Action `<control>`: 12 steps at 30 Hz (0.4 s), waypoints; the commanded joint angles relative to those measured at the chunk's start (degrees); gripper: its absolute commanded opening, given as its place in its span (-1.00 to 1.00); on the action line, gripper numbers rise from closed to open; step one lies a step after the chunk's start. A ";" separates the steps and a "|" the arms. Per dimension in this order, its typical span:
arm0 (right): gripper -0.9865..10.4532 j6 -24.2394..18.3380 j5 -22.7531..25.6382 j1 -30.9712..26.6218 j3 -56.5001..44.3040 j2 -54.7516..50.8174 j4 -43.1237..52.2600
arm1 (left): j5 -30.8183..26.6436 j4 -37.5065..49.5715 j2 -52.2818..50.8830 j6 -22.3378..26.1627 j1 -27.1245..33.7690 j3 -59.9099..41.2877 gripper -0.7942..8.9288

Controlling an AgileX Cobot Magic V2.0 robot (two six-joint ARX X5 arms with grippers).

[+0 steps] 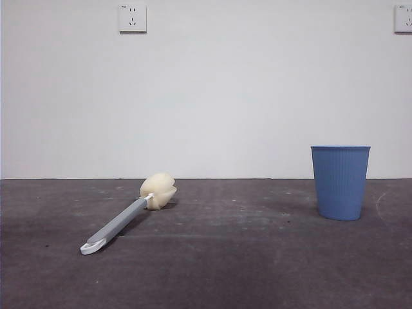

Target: Pick up the cup brush,pick up the cup,insert the brush into the cup,clean the cup,put the cup brush back,put the cup back to the fixed position on the table

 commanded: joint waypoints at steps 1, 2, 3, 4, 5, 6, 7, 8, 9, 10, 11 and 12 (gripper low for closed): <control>-0.85 -2.91 -0.13 0.04 0.17 0.02 -2.12 | 0.74 -1.33 0.63 1.66 0.07 0.46 -0.85; -0.85 -3.23 -0.13 0.04 0.17 0.02 -2.82 | 0.79 -1.84 0.85 1.86 0.07 0.46 -0.85; -0.85 -3.37 -0.15 0.04 0.17 0.02 -3.23 | 0.76 -2.60 1.03 2.47 0.04 0.46 -0.85; -0.85 -3.34 -0.13 0.04 0.17 0.00 -3.26 | 0.74 -3.32 1.16 2.89 0.04 0.46 -0.85; -0.85 -3.37 -0.13 0.04 0.17 0.02 -3.26 | 0.74 -3.69 1.16 3.06 0.04 0.46 -0.85; -0.85 -3.34 -0.13 0.04 0.17 0.02 -3.26 | 0.74 -3.85 1.16 3.06 0.04 0.46 -0.85; -0.85 -3.34 -0.13 0.04 0.17 0.02 -3.26 | 0.74 -3.85 1.16 3.04 0.04 0.46 -0.85; -0.82 -3.32 -0.13 0.04 0.17 0.02 -3.26 | 0.74 -3.82 1.16 3.04 0.04 0.46 -0.85; -0.82 -3.32 -0.13 0.04 0.17 0.02 -3.26 | 0.76 -3.72 1.16 3.04 0.04 0.46 -0.84; -0.82 -3.32 -0.11 0.04 0.17 0.02 -3.26 | 0.76 -3.67 1.16 3.04 0.04 0.46 -0.84; -0.82 -3.32 -0.11 0.04 0.17 0.02 -3.26 | 0.76 -3.67 1.16 3.04 0.04 0.46 -0.84; -0.82 -3.32 -0.11 0.04 0.17 0.02 -3.26 | 0.76 -3.67 1.16 3.04 0.04 0.46 -0.84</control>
